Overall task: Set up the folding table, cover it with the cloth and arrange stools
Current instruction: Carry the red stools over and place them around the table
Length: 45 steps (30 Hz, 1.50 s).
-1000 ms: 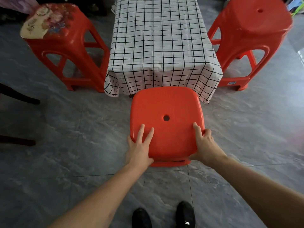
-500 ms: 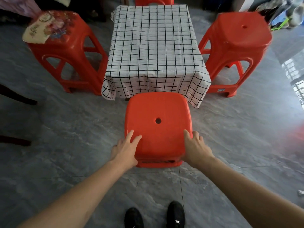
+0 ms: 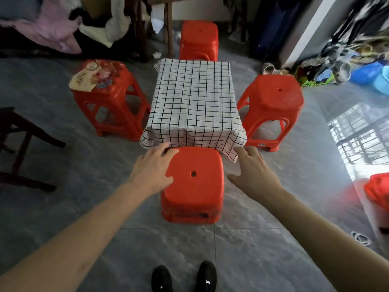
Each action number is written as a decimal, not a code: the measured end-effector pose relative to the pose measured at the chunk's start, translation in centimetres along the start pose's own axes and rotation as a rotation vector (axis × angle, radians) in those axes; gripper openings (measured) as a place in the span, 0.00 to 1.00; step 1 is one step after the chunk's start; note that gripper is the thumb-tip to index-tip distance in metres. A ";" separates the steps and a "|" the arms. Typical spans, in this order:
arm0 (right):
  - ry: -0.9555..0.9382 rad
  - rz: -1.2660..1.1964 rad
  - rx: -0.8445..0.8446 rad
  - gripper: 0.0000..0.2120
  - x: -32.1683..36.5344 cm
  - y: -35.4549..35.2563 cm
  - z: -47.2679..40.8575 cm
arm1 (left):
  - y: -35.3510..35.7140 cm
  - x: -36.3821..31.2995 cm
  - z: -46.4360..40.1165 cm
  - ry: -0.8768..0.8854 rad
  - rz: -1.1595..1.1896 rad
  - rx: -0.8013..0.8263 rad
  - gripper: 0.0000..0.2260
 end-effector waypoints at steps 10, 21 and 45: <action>-0.105 0.047 -0.189 0.29 3.6 -14.5 4.1 | -13.6 -4.9 6.0 0.052 -0.018 -0.125 0.33; -0.190 0.118 -0.209 0.27 8.8 -19.1 6.1 | -20.5 -3.5 9.5 0.072 -0.106 -0.157 0.32; -0.202 0.107 -0.071 0.24 36.5 -11.2 6.1 | -25.1 22.6 18.4 0.030 -0.141 -0.037 0.30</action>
Point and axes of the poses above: each hand's wrist, its own z-axis away from the middle knuckle, its own y-axis out of the palm, x = y × z, the point moved 4 cm from there along -z, towards the middle knuckle, and after that the axes turned 5 degrees about z, right-handed, at the moved point
